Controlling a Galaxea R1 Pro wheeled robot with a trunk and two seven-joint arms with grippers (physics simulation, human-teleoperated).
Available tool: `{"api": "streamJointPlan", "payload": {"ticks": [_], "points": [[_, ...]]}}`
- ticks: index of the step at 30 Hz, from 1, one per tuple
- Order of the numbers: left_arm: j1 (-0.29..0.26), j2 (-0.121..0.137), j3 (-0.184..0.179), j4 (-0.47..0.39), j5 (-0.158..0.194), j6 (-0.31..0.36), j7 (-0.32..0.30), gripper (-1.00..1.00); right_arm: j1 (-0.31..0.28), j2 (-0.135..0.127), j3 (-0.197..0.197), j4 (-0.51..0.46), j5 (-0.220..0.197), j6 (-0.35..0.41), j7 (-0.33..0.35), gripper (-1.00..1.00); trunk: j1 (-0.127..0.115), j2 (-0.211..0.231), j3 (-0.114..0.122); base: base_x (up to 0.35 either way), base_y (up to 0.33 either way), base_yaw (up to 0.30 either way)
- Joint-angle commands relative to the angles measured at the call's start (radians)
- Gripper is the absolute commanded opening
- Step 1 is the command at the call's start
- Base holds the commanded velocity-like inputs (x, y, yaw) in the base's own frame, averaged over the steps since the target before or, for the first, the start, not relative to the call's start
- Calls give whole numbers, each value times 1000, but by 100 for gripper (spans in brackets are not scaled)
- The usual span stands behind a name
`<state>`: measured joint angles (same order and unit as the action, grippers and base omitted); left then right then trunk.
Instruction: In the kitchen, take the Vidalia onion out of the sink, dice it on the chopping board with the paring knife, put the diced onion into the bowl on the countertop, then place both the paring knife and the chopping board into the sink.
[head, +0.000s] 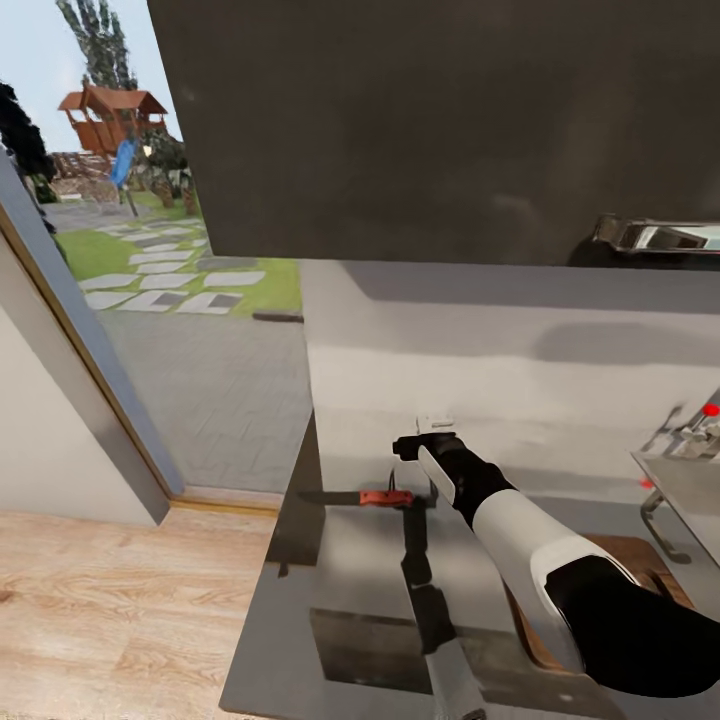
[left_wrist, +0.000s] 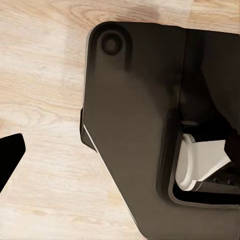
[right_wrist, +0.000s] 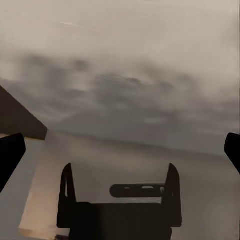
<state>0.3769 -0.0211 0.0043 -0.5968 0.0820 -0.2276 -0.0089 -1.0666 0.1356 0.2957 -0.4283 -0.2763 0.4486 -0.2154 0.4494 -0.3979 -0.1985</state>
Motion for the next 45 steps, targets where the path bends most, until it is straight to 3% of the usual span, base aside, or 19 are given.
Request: {"api": "streamJointPlan", "payload": {"ticks": [1,29,45], "points": [[0,0,0,-2,9,-1,-1,100,-1,-1,8,-1,-11,4,-9,100,1,-2,-3,0,0,0],[0,0,0,-1,9,-1,-1,100,-1,-1,8,-1,-11,4,-7,100,1,-2,-48,-2,28,0],[0,0,-1,0,9,-1,-1,100,-1,-1,8,-1,-11,3,-7,100,1,-2,-72,-134,37,0]]}}
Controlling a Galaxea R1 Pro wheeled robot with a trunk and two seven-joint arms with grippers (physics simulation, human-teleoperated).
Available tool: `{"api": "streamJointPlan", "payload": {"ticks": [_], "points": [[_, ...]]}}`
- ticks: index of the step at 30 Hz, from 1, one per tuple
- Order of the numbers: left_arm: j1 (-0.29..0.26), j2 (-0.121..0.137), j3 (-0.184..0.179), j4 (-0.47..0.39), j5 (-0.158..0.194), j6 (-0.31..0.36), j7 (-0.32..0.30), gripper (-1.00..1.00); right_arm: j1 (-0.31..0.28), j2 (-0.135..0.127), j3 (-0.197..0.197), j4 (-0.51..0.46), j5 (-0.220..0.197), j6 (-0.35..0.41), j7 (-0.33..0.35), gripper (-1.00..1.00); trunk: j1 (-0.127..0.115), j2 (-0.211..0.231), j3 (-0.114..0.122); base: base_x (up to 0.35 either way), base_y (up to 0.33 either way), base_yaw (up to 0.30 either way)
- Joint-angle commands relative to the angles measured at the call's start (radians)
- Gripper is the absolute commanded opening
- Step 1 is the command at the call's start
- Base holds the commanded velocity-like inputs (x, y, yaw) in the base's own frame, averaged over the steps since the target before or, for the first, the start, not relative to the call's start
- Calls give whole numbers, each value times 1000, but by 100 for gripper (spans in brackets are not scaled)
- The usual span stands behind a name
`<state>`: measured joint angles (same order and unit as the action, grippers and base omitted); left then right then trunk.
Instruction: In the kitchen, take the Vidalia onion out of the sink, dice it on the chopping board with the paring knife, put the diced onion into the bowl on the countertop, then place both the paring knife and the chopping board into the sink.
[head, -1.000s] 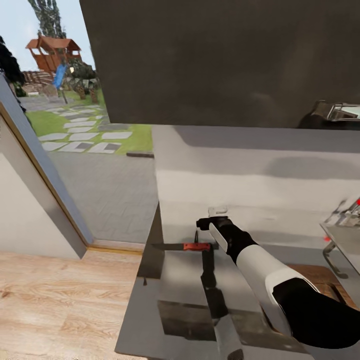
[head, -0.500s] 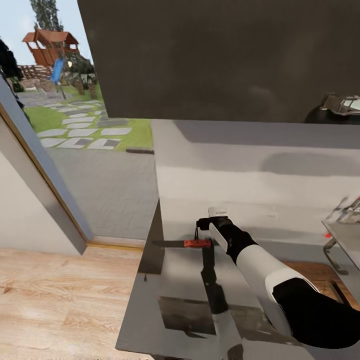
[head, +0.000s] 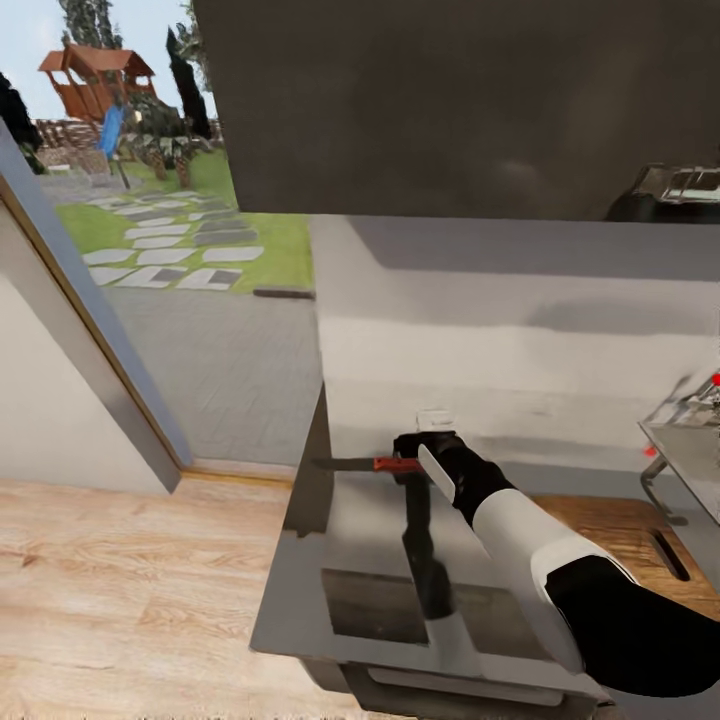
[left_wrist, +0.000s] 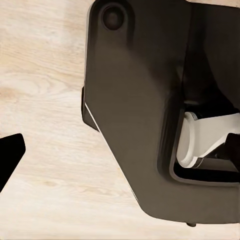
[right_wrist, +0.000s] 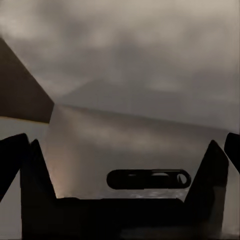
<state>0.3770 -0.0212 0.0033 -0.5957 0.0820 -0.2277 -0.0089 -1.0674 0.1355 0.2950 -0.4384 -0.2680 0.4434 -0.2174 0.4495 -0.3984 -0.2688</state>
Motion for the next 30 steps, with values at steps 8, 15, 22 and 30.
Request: {"api": "streamJointPlan", "payload": {"ticks": [8,15,22,30], "points": [[0,0,0,-1,9,-1,-1,100,0,0,9,9,-19,8,-6,100,0,-2,-15,-34,13,0],[0,0,1,-2,9,-1,0,100,0,0,9,9,-19,8,-6,100,0,-2,-25,17,0,0],[0,0,1,-1,9,-1,0,100,0,0,9,9,-19,8,-6,100,0,-2,-27,41,0,0],[0,0,0,-1,9,-1,-1,100,0,1,9,9,-19,8,-6,100,0,-2,-27,-20,0,0]]}}
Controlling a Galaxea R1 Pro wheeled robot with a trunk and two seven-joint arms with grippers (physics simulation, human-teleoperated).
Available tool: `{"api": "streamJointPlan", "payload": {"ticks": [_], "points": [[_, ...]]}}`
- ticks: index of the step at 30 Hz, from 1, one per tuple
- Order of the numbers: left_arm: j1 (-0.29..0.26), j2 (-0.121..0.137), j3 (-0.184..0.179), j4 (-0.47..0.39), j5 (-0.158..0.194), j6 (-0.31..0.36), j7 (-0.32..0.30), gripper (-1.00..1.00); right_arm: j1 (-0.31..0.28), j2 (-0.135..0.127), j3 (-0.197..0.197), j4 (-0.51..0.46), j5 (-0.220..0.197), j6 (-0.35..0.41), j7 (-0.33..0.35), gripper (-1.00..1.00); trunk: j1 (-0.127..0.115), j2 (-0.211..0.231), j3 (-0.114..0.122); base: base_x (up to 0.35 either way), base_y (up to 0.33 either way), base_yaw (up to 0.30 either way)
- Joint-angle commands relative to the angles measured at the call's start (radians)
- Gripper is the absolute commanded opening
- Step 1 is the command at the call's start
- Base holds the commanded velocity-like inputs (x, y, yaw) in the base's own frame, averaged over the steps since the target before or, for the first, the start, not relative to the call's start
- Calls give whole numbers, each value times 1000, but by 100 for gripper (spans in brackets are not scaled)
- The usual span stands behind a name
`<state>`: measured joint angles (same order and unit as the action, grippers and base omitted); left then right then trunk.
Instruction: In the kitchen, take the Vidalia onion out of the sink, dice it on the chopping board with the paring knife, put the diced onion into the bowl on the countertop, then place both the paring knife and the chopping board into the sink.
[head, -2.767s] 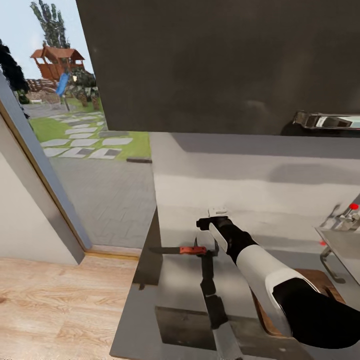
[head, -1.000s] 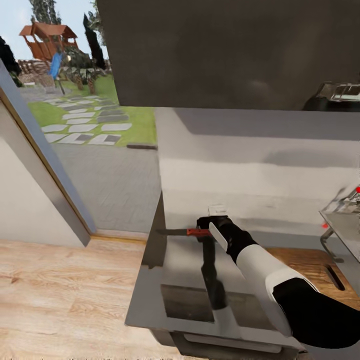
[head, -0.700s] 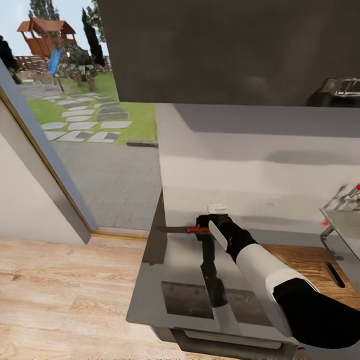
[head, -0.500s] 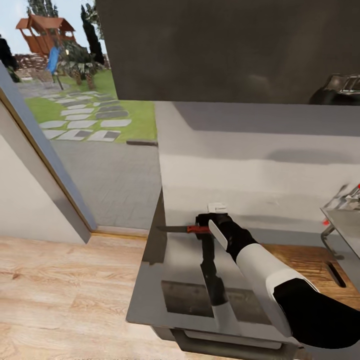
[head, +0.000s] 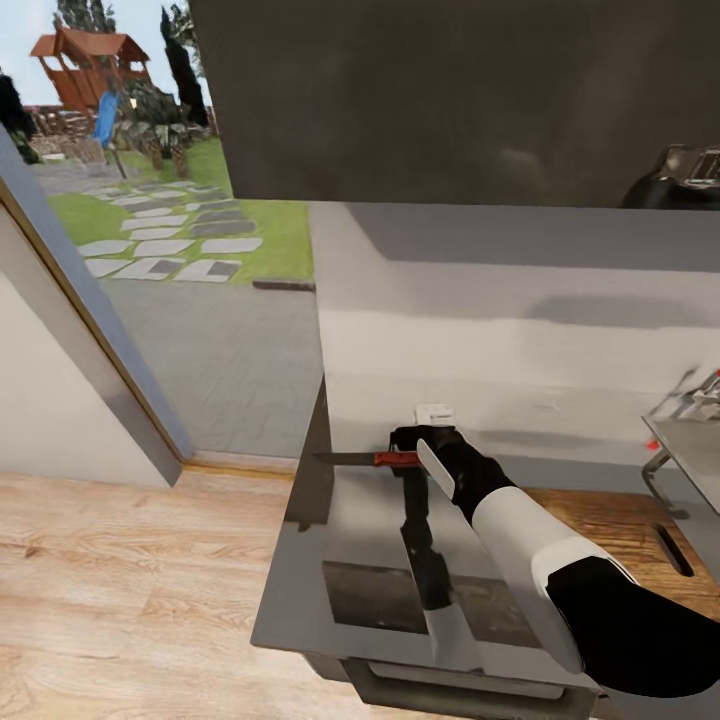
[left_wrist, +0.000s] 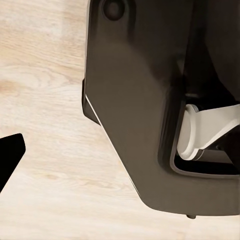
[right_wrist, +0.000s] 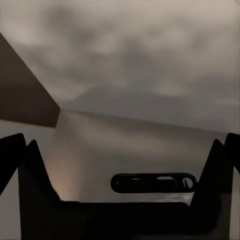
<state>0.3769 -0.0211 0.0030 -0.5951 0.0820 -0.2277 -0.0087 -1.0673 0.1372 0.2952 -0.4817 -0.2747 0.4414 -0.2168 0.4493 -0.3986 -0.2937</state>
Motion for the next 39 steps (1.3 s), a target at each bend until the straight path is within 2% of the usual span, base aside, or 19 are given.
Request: {"api": "streamJointPlan", "payload": {"ticks": [1,15,24,39], "points": [[1,0,0,-2,9,-1,-1,100,0,-1,9,53,-12,10,-6,100,1,-1,-2,-18,0,0],[1,0,0,-2,9,-1,-1,100,0,-1,9,53,-12,10,-6,100,1,-1,-3,-3,0,0],[1,0,1,10,9,-1,-1,100,0,-1,9,53,-12,10,-6,100,1,-1,-3,-184,0,0],[1,0,2,11,9,-1,-1,100,0,-1,9,53,-12,10,-6,100,1,-1,-3,-30,0,0]]}}
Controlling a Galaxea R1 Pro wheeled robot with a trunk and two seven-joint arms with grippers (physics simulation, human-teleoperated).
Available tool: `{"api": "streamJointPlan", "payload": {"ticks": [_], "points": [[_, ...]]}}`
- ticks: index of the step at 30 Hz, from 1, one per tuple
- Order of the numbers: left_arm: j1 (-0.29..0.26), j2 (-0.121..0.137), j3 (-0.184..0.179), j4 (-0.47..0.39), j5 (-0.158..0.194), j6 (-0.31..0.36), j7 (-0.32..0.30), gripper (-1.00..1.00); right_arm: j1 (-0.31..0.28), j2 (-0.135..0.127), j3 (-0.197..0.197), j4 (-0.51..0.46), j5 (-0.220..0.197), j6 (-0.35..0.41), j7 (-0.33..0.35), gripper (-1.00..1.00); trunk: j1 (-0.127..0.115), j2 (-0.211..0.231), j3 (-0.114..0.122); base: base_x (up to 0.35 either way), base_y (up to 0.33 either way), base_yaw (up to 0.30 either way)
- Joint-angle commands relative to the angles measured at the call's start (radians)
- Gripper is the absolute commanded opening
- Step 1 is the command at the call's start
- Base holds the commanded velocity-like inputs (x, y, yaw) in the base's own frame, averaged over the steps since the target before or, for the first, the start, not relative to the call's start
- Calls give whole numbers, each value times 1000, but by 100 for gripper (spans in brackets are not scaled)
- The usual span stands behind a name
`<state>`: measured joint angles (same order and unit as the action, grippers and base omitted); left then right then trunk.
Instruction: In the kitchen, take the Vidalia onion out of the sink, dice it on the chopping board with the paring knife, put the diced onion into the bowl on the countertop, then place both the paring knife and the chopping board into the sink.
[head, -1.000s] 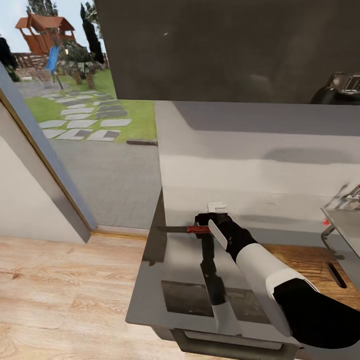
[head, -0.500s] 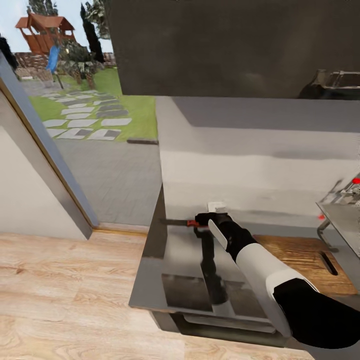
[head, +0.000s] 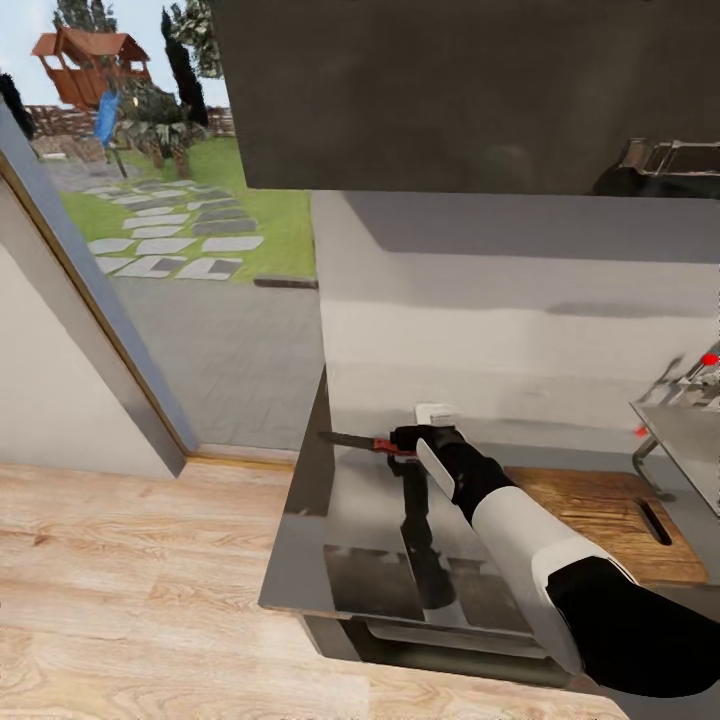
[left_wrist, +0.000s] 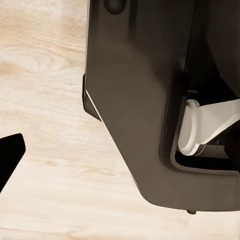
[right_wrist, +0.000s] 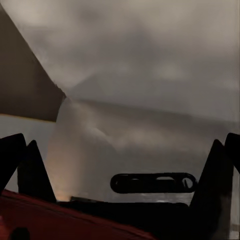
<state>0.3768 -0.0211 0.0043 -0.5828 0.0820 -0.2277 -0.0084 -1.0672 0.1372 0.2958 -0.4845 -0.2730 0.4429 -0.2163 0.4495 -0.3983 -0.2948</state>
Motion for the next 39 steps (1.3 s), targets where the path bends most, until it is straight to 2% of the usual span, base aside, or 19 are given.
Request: {"api": "streamJointPlan", "payload": {"ticks": [1,39], "points": [[1,0,0,-2,9,-1,-1,100,0,-1,9,56,-14,8,-7,100,0,-2,-2,-211,0,0],[1,0,0,-2,9,-1,-1,100,0,-1,8,56,-14,8,-7,100,0,-2,-2,-82,14,0]]}}
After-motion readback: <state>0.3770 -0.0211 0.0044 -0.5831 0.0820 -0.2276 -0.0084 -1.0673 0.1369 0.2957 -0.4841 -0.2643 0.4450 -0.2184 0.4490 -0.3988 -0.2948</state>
